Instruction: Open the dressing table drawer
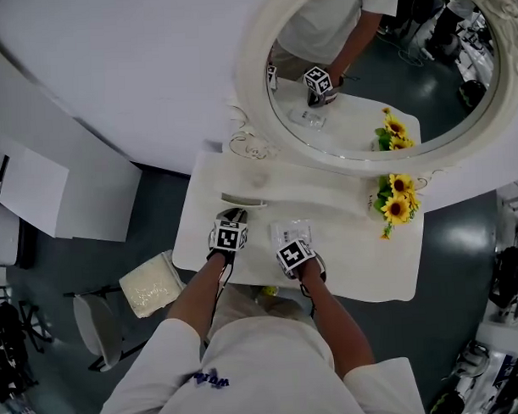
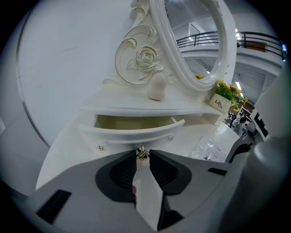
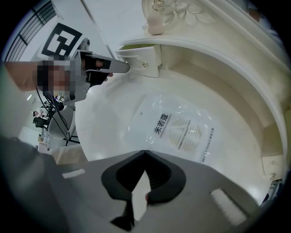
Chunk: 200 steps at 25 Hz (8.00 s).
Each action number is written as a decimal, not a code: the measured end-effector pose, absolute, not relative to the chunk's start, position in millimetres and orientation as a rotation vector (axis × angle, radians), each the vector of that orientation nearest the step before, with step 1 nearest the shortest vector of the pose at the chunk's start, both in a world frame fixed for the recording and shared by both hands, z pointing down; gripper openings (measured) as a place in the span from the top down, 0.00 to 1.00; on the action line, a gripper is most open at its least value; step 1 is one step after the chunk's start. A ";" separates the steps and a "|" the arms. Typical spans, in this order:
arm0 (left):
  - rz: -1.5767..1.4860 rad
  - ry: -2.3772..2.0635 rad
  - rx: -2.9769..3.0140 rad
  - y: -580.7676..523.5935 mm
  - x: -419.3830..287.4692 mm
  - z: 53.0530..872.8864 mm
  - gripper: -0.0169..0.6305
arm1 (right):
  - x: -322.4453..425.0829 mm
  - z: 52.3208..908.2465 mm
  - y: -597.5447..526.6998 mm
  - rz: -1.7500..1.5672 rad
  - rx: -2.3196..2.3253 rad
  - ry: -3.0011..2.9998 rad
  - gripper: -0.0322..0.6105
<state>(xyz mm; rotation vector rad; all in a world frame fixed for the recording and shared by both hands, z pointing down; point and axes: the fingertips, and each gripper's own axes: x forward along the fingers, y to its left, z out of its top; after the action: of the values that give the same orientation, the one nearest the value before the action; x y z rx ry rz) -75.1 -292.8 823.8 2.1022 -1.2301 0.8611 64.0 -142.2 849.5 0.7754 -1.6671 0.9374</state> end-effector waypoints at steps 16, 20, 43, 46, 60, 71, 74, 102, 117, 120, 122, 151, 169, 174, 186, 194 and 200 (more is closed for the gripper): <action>0.877 -1.202 2.089 -286.9 -77.0 824.9 0.83 | 61.6 854.3 -141.0 0.846 0.739 -1.644 0.93; 0.888 -1.204 2.080 -286.6 -77.5 824.5 0.83 | 61.0 855.3 -140.9 0.850 0.688 -1.623 0.93; 0.899 -1.201 2.034 -284.3 -76.2 824.7 0.83 | 62.2 857.5 -143.3 0.874 0.690 -1.581 0.93; 0.904 -1.205 2.037 -284.3 -77.2 822.9 0.83 | 62.2 857.8 -143.8 0.878 0.691 -1.585 0.93; 0.948 -1.149 2.034 -277.5 -77.8 824.6 0.83 | 61.9 856.9 -143.0 0.896 0.706 -1.595 0.93; 0.966 -1.175 2.050 -276.3 -78.5 823.2 0.83 | 62.1 855.9 -142.4 0.894 0.724 -1.602 0.93; 0.949 -1.190 2.056 -272.3 -80.1 823.4 0.83 | 61.7 855.2 -142.6 0.885 0.726 -1.604 0.93; 0.934 -1.168 2.073 -245.5 -84.0 825.4 0.83 | 62.1 855.8 -142.7 0.860 0.729 -1.608 0.93; 0.931 -1.151 2.087 -238.5 -84.3 825.9 0.83 | 61.8 857.1 -143.5 0.860 0.728 -1.599 0.93; 0.931 -1.150 2.086 -237.0 -83.4 826.4 0.83 | 62.3 858.2 -144.6 0.857 0.733 -1.603 0.93; 0.932 -1.147 2.088 -235.7 -83.9 826.0 0.83 | 62.4 857.9 -143.8 0.858 0.735 -1.600 0.93; 0.933 -1.135 2.089 -224.0 -84.9 825.3 0.83 | 63.6 856.5 -143.9 0.876 0.747 -1.594 0.93; 0.944 -1.123 2.089 -214.6 -85.4 826.1 0.83 | 64.2 856.6 -143.5 0.874 0.762 -1.605 0.93; 0.941 -1.119 2.091 -210.7 -85.2 826.6 0.83 | 64.5 856.4 -141.9 0.868 0.755 -1.597 0.93; 0.947 -1.116 2.093 -210.9 -85.2 827.5 0.83 | 64.1 856.3 -143.5 0.871 0.765 -1.607 0.93; 0.950 -1.115 2.095 -211.3 -85.8 826.7 0.83 | 63.7 855.8 -143.3 0.874 0.762 -1.605 0.93; 0.951 -1.116 2.094 -210.9 -86.1 825.7 0.83 | 63.9 855.3 -142.3 0.875 0.765 -1.601 0.93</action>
<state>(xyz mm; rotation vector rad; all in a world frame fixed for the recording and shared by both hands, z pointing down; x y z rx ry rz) -86.1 -210.9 825.7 2.0942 -1.1157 0.9514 63.9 -142.3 855.3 0.7647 -1.6013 0.8751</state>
